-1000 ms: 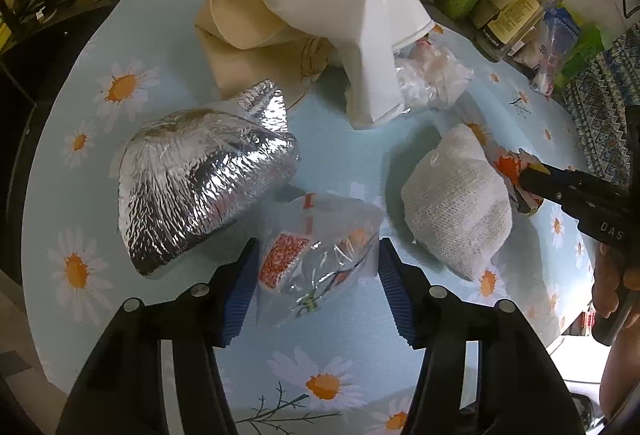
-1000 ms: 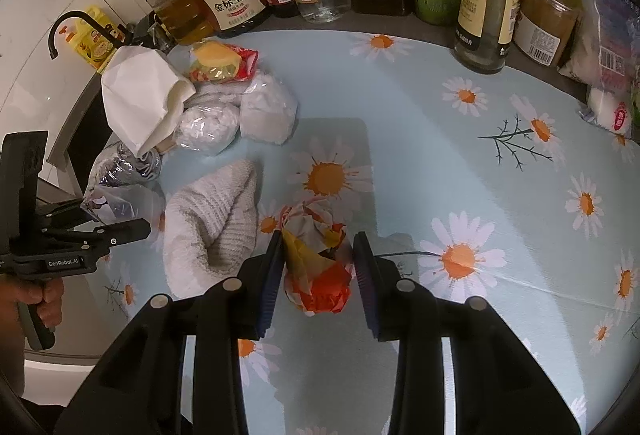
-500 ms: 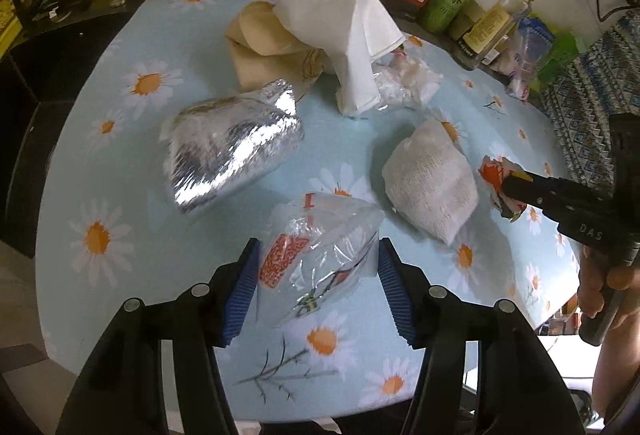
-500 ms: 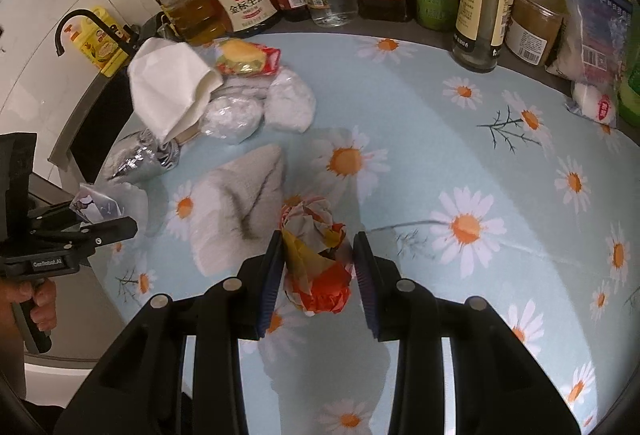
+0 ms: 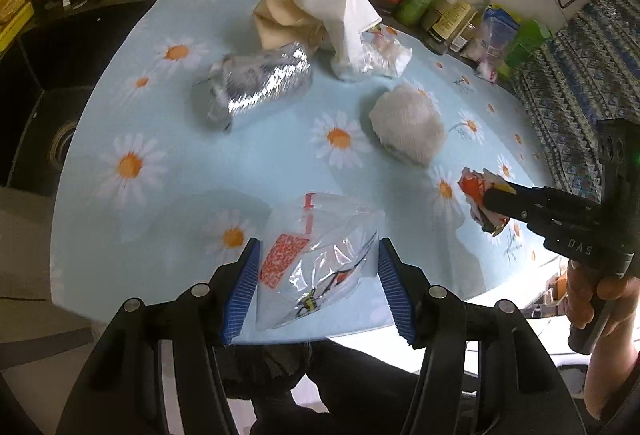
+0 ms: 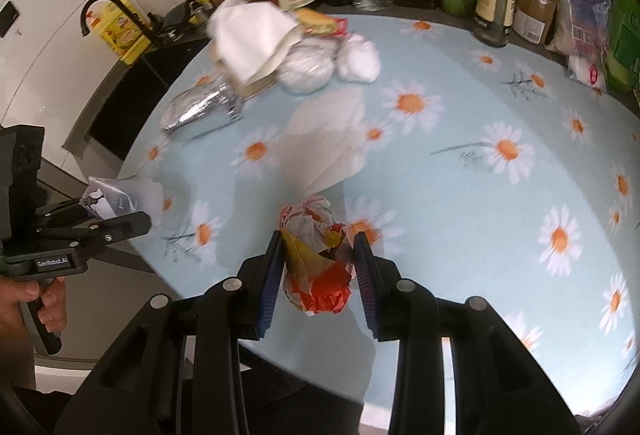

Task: Collect trash
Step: 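Carry the bag with the left tool into the black bin while the right tool drops the wrapper there, then raise both open tools from the bin back over the tablecloth, then grasp the foil-wrapped package with the left tool while the right tool grasps the white paper towel, then carry the foil package with the left tool into the bin while the right tool drops the towel there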

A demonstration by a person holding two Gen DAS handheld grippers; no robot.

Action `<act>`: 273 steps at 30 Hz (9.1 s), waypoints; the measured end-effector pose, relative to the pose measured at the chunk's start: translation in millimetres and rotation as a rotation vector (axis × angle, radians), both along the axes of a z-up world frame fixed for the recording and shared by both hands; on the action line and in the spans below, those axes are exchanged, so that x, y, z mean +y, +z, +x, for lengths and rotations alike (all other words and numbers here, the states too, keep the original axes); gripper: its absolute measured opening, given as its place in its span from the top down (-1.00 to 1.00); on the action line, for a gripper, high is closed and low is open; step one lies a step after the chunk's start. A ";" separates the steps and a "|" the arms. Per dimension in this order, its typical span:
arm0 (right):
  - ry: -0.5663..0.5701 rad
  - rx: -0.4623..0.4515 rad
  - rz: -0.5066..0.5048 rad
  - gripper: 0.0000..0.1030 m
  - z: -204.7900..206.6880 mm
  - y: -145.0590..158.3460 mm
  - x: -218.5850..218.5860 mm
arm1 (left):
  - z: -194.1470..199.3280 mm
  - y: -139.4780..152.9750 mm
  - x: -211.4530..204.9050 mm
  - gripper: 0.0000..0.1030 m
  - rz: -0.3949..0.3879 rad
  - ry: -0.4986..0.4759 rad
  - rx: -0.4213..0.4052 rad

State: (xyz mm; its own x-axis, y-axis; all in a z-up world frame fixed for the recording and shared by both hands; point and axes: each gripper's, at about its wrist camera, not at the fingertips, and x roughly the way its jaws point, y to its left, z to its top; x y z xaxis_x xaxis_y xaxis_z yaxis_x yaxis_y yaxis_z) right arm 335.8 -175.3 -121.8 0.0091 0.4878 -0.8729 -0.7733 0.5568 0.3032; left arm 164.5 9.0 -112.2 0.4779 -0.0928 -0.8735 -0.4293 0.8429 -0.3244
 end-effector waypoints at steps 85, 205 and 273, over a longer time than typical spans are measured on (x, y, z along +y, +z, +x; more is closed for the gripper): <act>0.072 0.241 -0.061 -0.04 -169.3 -63.4 33.5 | -139.2 -87.5 -11.8 -0.40 -0.179 -0.057 0.178; 0.002 0.079 0.130 0.79 44.6 8.0 17.1 | 119.9 -19.0 73.2 -0.25 0.207 -0.321 0.247; 0.380 0.170 -0.113 0.78 -212.8 -43.4 74.7 | -165.3 -84.0 20.6 -0.26 -0.247 0.064 0.151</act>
